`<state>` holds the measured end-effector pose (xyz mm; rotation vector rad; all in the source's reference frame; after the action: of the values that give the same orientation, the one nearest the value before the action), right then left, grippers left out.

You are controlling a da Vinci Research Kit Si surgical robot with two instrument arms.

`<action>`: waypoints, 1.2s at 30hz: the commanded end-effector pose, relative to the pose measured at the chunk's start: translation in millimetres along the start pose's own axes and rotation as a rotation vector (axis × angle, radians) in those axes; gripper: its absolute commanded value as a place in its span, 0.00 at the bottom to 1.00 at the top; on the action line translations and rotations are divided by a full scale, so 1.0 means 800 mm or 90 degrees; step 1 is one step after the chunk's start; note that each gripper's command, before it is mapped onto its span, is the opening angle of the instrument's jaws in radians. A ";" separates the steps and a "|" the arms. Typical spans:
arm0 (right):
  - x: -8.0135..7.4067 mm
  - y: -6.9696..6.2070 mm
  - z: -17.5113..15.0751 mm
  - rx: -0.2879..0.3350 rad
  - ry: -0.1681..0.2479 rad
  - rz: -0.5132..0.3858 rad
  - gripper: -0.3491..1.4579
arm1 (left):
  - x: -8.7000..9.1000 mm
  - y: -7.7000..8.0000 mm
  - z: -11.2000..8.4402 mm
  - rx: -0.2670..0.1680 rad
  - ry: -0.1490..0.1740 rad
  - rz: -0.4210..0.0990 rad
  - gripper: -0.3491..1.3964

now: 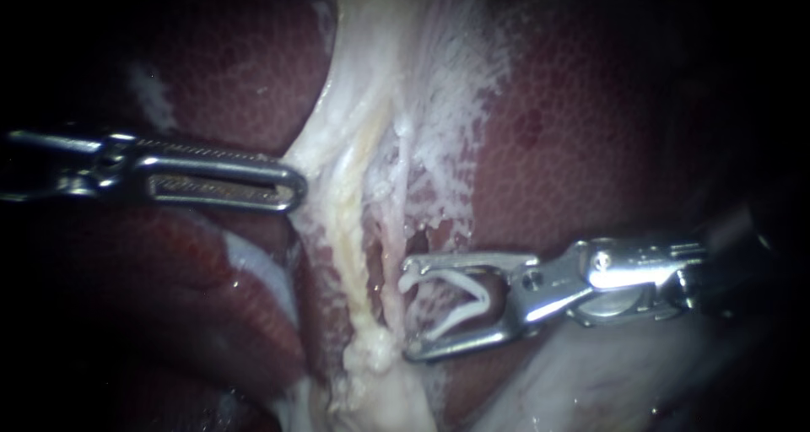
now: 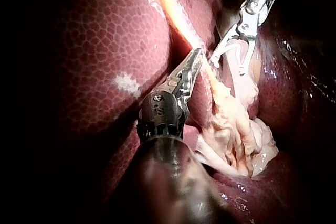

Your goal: Clipping first clip left tube

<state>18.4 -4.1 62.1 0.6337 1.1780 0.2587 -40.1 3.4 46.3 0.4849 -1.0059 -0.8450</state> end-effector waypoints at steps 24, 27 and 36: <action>-0.0034 0.0013 0.0073 0.046 -0.020 0.004 0.51 | 0.0001 -0.0004 0.0001 -0.002 0.000 0.000 0.00; -0.0030 0.0014 0.0074 0.065 -0.022 -0.002 0.51 | 0.0002 -0.0004 0.0001 -0.002 -0.001 0.000 0.00; -0.0019 0.0017 0.0071 0.106 -0.027 -0.015 0.50 | 0.0003 -0.0001 0.0002 -0.002 0.000 0.001 0.00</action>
<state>23.2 -5.4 65.3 0.7706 1.1738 0.1239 -40.1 3.1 46.5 0.4805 -1.0047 -0.8462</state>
